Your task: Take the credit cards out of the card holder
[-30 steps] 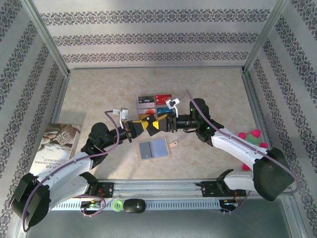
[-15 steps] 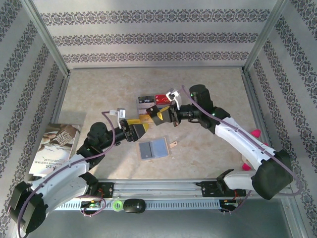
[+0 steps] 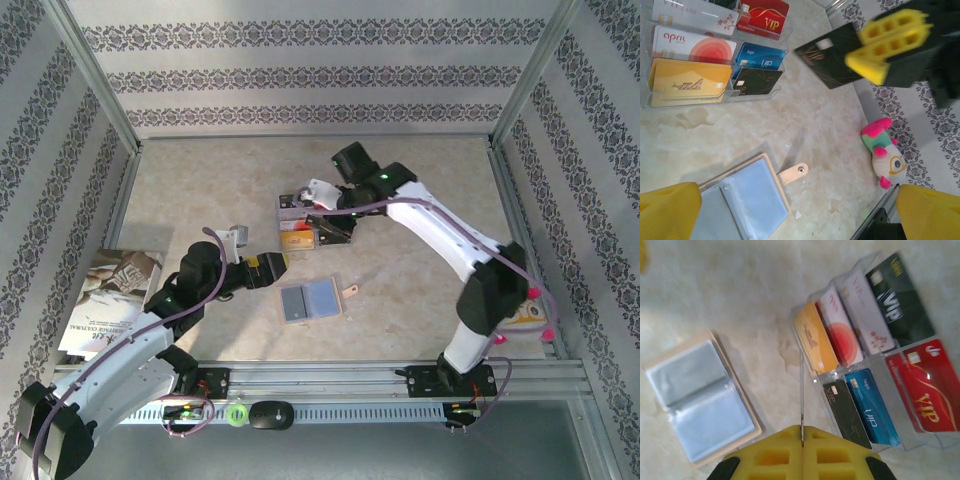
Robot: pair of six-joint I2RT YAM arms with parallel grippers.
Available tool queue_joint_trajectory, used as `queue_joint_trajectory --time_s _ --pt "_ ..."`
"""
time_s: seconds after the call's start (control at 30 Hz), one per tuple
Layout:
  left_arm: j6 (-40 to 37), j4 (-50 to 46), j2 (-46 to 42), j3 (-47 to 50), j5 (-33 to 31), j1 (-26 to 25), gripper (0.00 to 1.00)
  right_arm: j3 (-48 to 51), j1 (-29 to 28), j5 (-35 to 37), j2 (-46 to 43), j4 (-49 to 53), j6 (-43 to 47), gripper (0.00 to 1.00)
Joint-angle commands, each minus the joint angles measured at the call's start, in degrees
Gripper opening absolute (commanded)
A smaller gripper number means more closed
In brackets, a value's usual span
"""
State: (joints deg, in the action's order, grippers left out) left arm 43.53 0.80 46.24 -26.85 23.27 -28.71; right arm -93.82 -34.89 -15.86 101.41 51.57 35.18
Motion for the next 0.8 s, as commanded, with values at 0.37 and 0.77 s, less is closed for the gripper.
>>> queue_joint_trajectory --time_s 0.37,0.77 --pt "-1.7 2.4 8.6 0.7 2.4 3.2 1.0 -4.1 -0.8 13.1 10.8 6.0 9.7 0.0" --pt "-1.8 2.1 7.4 2.0 5.2 6.7 1.0 -10.4 -0.2 15.1 15.8 6.5 12.6 0.0"
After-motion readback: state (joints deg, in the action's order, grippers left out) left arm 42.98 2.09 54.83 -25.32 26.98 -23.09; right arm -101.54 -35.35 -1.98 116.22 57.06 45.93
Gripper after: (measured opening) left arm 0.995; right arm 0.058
